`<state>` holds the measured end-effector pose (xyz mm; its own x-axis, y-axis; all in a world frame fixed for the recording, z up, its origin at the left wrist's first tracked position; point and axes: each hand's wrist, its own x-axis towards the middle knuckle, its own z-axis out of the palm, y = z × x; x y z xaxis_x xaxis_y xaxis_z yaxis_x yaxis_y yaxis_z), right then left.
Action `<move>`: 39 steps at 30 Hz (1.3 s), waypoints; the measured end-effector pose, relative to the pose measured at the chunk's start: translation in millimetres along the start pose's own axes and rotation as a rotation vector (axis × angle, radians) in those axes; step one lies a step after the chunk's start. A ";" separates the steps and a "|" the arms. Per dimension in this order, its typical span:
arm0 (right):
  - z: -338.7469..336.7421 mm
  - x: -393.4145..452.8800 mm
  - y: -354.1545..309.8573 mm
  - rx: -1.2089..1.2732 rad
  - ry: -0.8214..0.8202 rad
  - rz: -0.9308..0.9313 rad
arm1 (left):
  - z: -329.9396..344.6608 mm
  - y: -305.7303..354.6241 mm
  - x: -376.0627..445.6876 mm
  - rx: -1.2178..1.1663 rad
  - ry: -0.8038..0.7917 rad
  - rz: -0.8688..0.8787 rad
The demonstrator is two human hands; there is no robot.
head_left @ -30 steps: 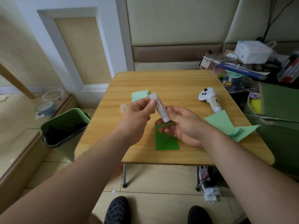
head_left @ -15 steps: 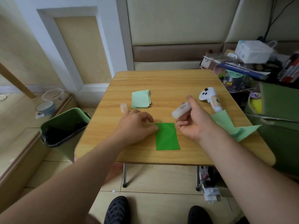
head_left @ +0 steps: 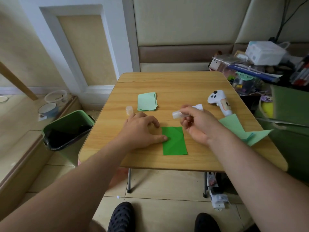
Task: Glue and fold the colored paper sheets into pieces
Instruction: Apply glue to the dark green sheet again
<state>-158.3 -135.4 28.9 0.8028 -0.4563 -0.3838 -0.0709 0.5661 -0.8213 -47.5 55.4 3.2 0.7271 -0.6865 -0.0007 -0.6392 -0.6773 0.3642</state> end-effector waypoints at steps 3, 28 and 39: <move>-3.7 -5.8 1.0 -0.473 -0.041 -0.168 | 0.7 0.1 -0.9 0.046 0.027 -0.058; 14.8 7.7 24.9 -1.048 0.087 -0.504 | 10.4 2.9 1.0 0.097 0.101 -0.114; 12.2 6.7 21.6 -1.101 0.087 -0.486 | 10.3 4.3 1.1 0.102 0.105 -0.117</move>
<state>-147.2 -117.9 13.7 0.8460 -0.5282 0.0731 -0.2730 -0.5468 -0.7915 -52.1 49.0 -4.9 0.8166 -0.5738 0.0620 -0.5671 -0.7779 0.2707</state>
